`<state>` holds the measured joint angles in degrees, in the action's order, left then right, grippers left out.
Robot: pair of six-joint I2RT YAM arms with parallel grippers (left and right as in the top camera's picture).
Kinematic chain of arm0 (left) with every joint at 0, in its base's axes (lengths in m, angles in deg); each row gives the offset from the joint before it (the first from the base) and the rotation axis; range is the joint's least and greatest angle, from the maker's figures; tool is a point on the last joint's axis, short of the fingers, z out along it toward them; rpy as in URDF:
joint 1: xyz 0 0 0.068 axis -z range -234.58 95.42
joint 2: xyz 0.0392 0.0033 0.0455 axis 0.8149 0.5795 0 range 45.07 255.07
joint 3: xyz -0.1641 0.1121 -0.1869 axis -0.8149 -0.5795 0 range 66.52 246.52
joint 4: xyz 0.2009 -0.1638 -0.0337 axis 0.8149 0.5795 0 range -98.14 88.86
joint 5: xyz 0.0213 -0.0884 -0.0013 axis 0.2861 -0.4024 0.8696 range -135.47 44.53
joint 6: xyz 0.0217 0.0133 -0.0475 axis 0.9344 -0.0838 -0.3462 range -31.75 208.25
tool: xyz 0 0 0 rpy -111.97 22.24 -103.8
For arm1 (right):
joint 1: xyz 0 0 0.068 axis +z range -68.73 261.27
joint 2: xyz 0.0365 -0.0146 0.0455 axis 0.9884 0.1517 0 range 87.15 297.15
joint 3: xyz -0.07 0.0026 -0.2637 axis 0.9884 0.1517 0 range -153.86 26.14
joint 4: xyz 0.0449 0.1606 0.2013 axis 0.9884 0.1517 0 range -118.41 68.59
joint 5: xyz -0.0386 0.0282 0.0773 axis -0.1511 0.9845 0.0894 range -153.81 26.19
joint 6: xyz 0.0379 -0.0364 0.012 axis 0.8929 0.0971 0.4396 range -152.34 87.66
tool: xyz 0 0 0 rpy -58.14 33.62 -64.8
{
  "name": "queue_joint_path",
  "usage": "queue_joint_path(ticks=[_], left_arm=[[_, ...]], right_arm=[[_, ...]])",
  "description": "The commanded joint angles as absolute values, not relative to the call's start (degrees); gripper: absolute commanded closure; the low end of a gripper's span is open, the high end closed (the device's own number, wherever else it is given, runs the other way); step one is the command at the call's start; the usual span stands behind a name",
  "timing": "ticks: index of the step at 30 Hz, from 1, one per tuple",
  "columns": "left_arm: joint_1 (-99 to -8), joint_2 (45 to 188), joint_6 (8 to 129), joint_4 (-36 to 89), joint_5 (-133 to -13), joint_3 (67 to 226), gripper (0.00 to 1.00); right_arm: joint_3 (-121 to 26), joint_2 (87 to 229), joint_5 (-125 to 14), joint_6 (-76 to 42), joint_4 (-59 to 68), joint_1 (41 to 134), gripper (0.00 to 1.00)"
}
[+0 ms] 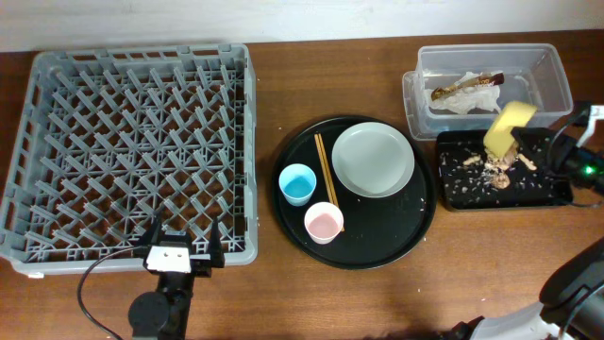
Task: Sort waste into correct bins and load items into the dishwasher rack
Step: 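Tip the yellow bowl over the black tray to empty scraps, then return the yellow bowl to the round tray and release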
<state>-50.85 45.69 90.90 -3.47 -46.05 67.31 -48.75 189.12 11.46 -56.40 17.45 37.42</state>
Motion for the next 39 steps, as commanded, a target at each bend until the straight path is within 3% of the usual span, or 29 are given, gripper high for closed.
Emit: queue_joint_path(ticks=[1,11,15,19,27,36,39], left_arm=[[-50.96,45.36,91.8,-3.34,-45.68,67.03,0.0],[-50.96,45.36,91.8,-3.34,-45.68,67.03,0.0],[-50.96,45.36,91.8,-3.34,-45.68,67.03,0.0],[-50.96,45.36,91.8,-3.34,-45.68,67.03,0.0],[-50.96,45.36,91.8,-3.34,-45.68,67.03,0.0],[-50.96,45.36,91.8,-3.34,-45.66,67.03,0.0],[-50.96,45.36,91.8,-3.34,-45.68,67.03,0.0]], right_arm=[[-48.38,191.5,16.88,-56.97,16.56,35.89,0.96],[-48.36,201.75,25.09,-55.85,15.29,35.5,0.96],[-48.42,201.73,25.12,-49.49,15.29,34.49,0.96],[-48.42,201.73,25.09,-35.17,15.29,34.42,0.96],[-48.42,201.73,24.09,-29.69,16.12,34.4,0.96],[-48.42,198.63,24.22,-36.77,26.09,39.41,0.96],[-48.42,194.48,24.0,-46.93,36.27,39.74,0.96]])
